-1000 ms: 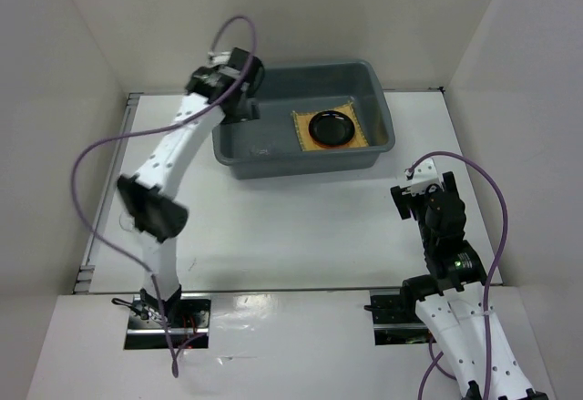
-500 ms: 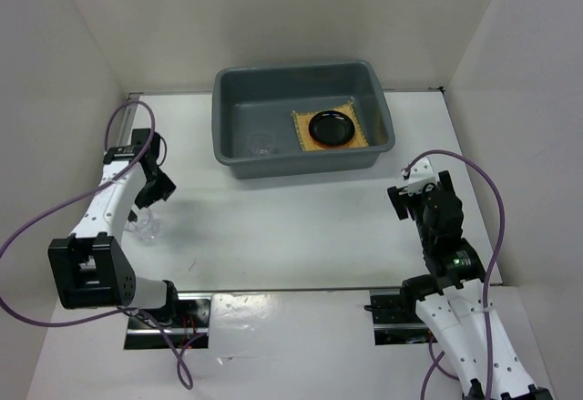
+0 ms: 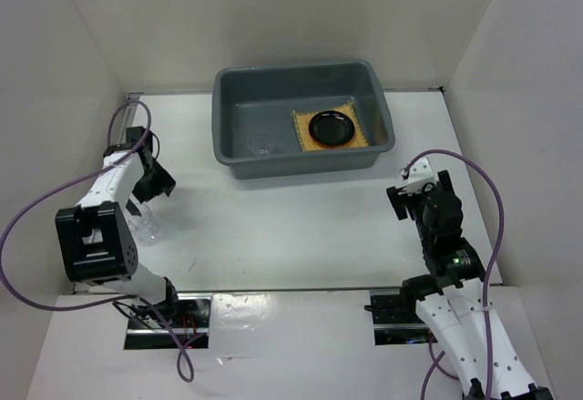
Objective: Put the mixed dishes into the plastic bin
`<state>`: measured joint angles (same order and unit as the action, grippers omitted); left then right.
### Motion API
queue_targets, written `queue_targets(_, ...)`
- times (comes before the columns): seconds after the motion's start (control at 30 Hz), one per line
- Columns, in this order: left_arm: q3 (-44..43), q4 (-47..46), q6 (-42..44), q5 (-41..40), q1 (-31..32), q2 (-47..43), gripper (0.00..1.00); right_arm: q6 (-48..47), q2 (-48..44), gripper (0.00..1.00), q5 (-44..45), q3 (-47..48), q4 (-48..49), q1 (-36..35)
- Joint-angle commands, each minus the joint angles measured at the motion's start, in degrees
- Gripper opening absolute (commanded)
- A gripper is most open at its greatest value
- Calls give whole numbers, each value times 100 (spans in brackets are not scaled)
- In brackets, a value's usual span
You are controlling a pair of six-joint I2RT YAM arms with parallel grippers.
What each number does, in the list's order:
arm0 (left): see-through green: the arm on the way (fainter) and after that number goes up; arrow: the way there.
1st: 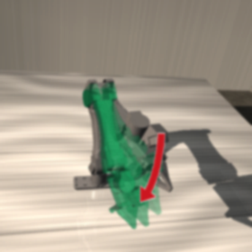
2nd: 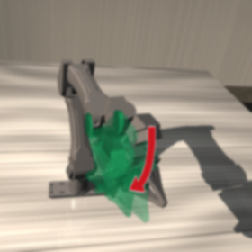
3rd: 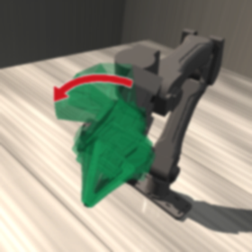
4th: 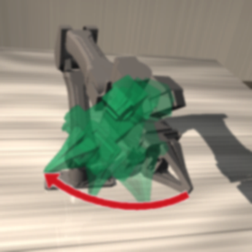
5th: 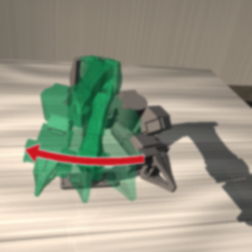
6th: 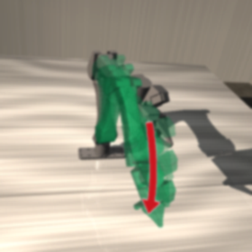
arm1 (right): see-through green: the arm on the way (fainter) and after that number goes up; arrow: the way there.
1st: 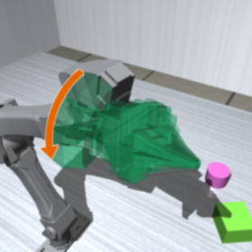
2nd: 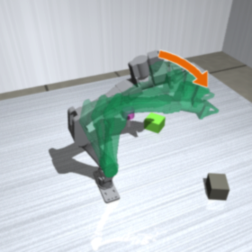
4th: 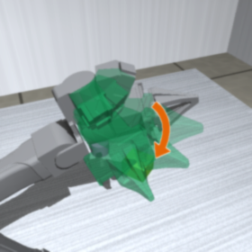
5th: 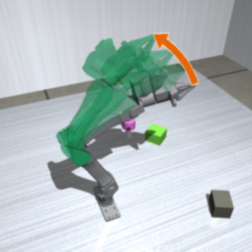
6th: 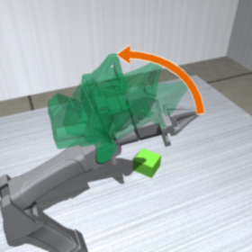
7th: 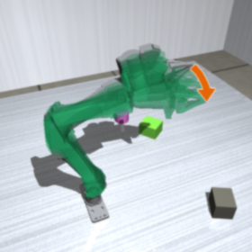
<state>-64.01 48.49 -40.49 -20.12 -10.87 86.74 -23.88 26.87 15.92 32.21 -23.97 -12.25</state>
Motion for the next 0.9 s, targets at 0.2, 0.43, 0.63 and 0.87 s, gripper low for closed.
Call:
queue_targets(0.2,38,-428,287,571,-82,519,36,32,11,93,113,-39,226,-49)
queue_targets(0.43,-1813,274,42,-62,-143,800,0,32,11,93,113,-39,226,-49)
queue_targets(0.63,-2874,-1874,-959,460,-143,-424,0,-20,11,93,-1,-39,226,-49)
queue_targets(0.87,-3704,-3004,-813,1336,399,403,0,-20,125,93,51,-39,226,-49)
